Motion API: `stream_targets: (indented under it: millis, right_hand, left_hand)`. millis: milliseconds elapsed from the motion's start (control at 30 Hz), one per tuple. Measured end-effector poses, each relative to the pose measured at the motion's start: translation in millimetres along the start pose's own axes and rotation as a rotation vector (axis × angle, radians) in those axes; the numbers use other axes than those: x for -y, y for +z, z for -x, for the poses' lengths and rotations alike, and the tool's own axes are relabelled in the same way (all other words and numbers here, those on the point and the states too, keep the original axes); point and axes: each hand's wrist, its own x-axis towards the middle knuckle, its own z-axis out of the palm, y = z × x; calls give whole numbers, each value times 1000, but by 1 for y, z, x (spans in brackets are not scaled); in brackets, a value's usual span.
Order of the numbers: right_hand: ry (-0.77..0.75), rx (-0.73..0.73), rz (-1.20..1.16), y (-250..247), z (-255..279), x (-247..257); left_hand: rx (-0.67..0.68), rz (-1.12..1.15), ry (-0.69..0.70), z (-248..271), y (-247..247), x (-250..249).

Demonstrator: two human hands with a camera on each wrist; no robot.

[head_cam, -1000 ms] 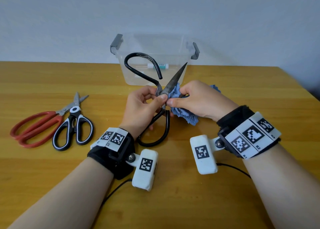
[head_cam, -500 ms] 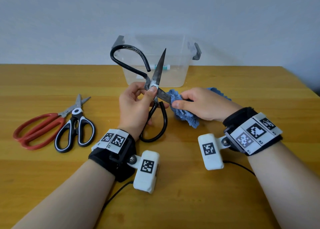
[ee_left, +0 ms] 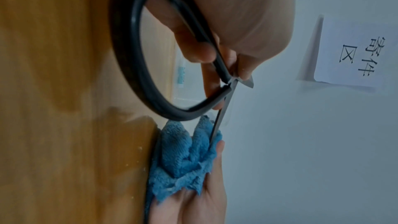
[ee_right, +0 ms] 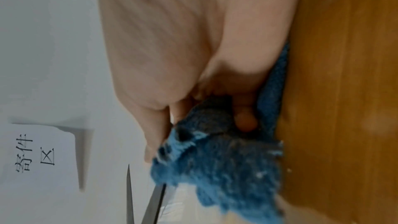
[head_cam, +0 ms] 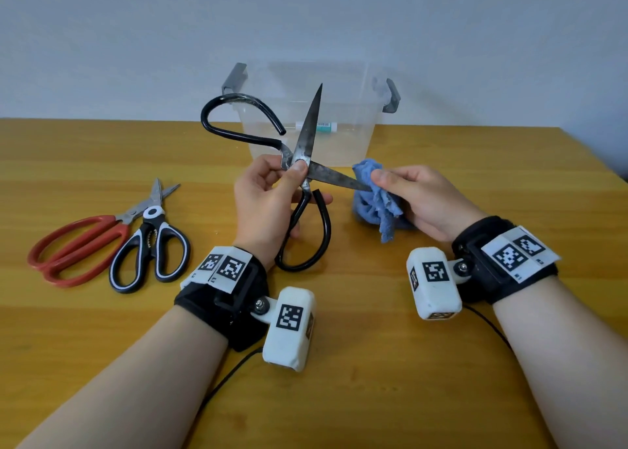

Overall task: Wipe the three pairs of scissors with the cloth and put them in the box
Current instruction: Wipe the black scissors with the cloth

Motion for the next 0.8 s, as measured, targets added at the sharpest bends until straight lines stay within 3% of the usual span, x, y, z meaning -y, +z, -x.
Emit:
stream_targets:
  millis: [133,233,367,433,667,800]
  right_hand:
    - [5,-137,-236,-5,-3,7]
    - [-9,-82,-296,3,-2,19]
    - [-16,179,-36,11,2,26]
    - [-7,232,86,16,3,29]
    - [4,264,458,27,3,42]
    - [-59,141,580,33,3,41]
  left_hand:
    - [64,18,-45,3,-1,-3]
    - [167,-12,-52,6,1,-5]
    - [210,-33,-21,5,0,-4]
    - [203,-72,-21,4,0,-3]
    - [207,-128,-2,4,0,-1]
    - [215,-99,-23,4,-1,-1]
